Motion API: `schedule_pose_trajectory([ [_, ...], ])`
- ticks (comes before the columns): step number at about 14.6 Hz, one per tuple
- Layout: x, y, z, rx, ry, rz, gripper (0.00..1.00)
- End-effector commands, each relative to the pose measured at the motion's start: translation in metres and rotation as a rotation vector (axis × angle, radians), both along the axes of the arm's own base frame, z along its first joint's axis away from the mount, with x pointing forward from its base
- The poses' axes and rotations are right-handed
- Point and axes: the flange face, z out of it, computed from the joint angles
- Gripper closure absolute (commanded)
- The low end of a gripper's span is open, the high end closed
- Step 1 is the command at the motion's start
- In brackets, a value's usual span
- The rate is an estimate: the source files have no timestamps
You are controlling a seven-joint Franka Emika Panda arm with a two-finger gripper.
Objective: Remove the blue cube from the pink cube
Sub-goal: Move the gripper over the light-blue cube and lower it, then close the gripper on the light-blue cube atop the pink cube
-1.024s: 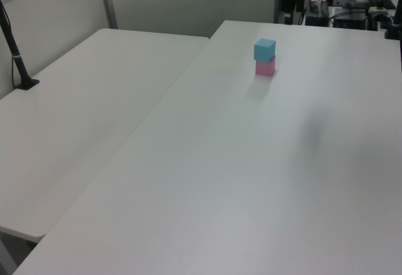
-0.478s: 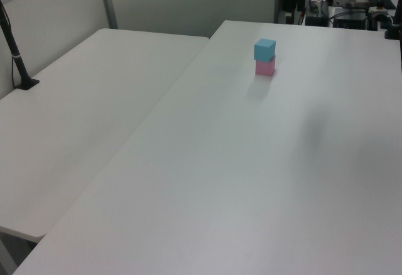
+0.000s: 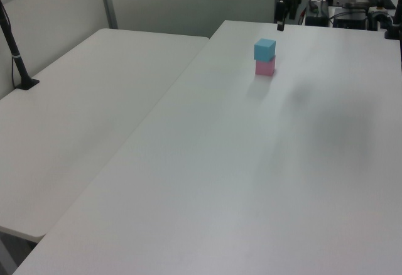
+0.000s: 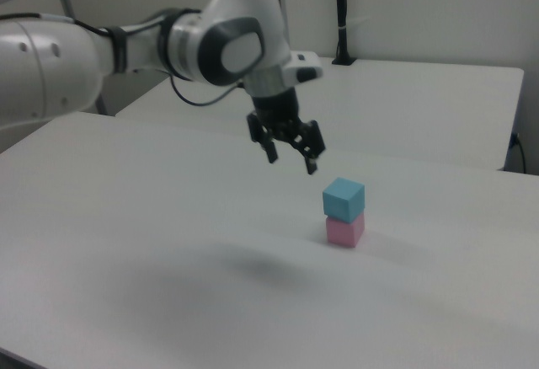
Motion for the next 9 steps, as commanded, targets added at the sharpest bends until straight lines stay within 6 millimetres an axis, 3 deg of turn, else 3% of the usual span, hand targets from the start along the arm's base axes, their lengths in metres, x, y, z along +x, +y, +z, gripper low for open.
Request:
schedule_pose_trajectory([
  [1,0.026,-0.026,-0.028,-0.006,-0.047,-0.017,0.0],
  [5,0.047,-0.032,-0.068,-0.026,-0.107,-0.01,0.0],
  [9,0.056,-0.049,-0.092,-0.046,-0.157,-0.027,0.0],
])
